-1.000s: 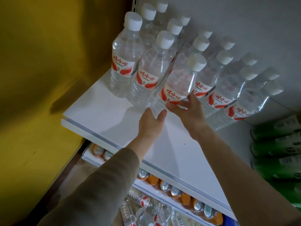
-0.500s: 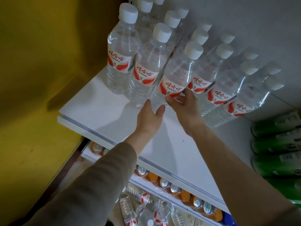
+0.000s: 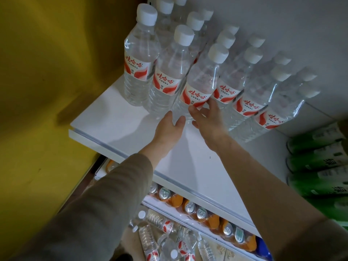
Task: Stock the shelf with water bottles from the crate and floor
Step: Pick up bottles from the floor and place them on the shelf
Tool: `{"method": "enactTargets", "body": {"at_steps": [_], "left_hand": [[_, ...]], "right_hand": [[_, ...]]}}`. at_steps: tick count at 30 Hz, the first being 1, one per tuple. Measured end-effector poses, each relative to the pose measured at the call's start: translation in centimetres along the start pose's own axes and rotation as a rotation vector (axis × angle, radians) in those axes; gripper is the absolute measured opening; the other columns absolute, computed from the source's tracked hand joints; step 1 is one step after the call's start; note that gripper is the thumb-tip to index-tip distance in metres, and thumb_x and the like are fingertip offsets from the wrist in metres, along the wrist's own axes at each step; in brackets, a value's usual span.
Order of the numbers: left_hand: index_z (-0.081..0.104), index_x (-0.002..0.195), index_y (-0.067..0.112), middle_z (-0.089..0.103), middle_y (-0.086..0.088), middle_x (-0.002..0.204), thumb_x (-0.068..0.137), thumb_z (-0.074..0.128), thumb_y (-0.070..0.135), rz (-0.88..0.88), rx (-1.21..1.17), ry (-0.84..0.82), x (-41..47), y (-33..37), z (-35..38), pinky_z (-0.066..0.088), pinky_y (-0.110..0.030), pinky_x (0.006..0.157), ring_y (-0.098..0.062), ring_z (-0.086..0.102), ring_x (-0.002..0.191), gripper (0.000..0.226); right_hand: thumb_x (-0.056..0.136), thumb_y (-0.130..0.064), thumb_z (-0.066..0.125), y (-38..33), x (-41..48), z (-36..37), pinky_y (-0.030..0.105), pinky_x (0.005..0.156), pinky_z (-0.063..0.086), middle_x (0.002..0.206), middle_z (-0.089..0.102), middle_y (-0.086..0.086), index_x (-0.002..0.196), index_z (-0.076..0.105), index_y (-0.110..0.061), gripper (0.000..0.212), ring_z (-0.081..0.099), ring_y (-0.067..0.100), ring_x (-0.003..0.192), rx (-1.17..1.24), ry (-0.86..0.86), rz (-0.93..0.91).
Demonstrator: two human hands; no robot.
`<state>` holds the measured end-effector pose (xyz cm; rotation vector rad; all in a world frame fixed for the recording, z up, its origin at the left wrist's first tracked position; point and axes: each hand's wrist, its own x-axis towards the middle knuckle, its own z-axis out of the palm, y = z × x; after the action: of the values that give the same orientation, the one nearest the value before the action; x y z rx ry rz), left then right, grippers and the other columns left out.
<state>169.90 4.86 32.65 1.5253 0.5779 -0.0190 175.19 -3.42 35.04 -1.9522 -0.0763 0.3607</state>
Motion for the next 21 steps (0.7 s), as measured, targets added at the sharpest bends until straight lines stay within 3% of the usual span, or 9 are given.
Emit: {"method": "enactTargets", "body": {"at_steps": [7, 10, 13, 15, 17, 21], "left_hand": [[0.031, 0.142, 0.018, 0.036, -0.001, 0.148, 0.098, 0.039, 0.030, -0.021, -0.011, 0.005, 0.1, -0.7, -0.1, 0.030, -0.037, 0.111, -0.021, 0.034, 0.137, 0.046], [0.042, 0.136, 0.011, 0.049, -0.006, 0.138, 0.096, 0.043, 0.029, -0.051, -0.031, 0.108, -0.9, -1.0, -0.5, 0.037, -0.039, 0.109, -0.023, 0.046, 0.127, 0.043], [0.058, 0.110, 0.007, 0.064, -0.003, 0.101, 0.095, 0.046, 0.016, 0.033, -0.178, 0.294, -4.1, -1.7, -1.1, 0.054, -0.026, 0.084, -0.016, 0.064, 0.090, 0.021], [0.057, 0.098, 0.010, 0.061, 0.001, 0.083, 0.095, 0.045, 0.008, 0.080, -0.279, 0.379, -6.8, -3.0, -1.4, 0.054, -0.016, 0.064, -0.009, 0.061, 0.070, 0.013], [0.056, 0.092, 0.013, 0.059, 0.002, 0.078, 0.095, 0.045, 0.006, 0.066, -0.317, 0.437, -9.2, -5.1, -1.4, 0.051, -0.014, 0.056, -0.008, 0.059, 0.066, 0.014], [0.056, 0.077, 0.019, 0.056, 0.000, 0.070, 0.094, 0.044, 0.002, -0.015, -0.330, 0.487, -13.7, -11.0, -0.4, 0.047, -0.014, 0.050, -0.008, 0.055, 0.059, 0.026]], "right_hand": [[0.090, -0.027, 0.059, 0.6, -0.1, 0.4, 0.048, 0.104, 0.042, 0.134, 0.052, 0.001, 0.135, 0.036, -0.019, 0.051, 0.049, 0.021, 0.123, -0.011, 0.021, 0.050], [0.091, -0.030, 0.057, 0.9, -1.9, 0.4, 0.041, 0.104, 0.042, 0.134, 0.051, 0.007, 0.141, 0.030, -0.015, 0.059, 0.049, 0.022, 0.123, -0.009, 0.050, 0.093], [0.092, -0.021, 0.056, 1.0, -5.2, -0.1, 0.035, 0.094, 0.051, 0.114, 0.060, 0.005, 0.132, 0.043, -0.010, 0.044, 0.058, 0.020, 0.109, 0.066, 0.128, 0.047], [0.092, -0.015, 0.055, 1.7, -7.9, -0.6, 0.028, 0.083, 0.056, 0.103, 0.063, 0.002, 0.116, 0.054, -0.012, 0.025, 0.063, 0.019, 0.103, 0.122, 0.105, 0.019], [0.092, -0.012, 0.054, 3.0, -10.9, -1.1, 0.024, 0.077, 0.057, 0.095, 0.066, 0.002, 0.100, 0.059, -0.016, 0.010, 0.067, 0.017, 0.097, 0.147, 0.059, 0.013], [0.091, -0.011, 0.055, 7.7, -16.6, -1.3, 0.030, 0.079, 0.057, 0.087, 0.068, 0.000, 0.081, 0.062, -0.026, 0.020, 0.067, 0.016, 0.089, 0.047, -0.056, 0.015]]}}
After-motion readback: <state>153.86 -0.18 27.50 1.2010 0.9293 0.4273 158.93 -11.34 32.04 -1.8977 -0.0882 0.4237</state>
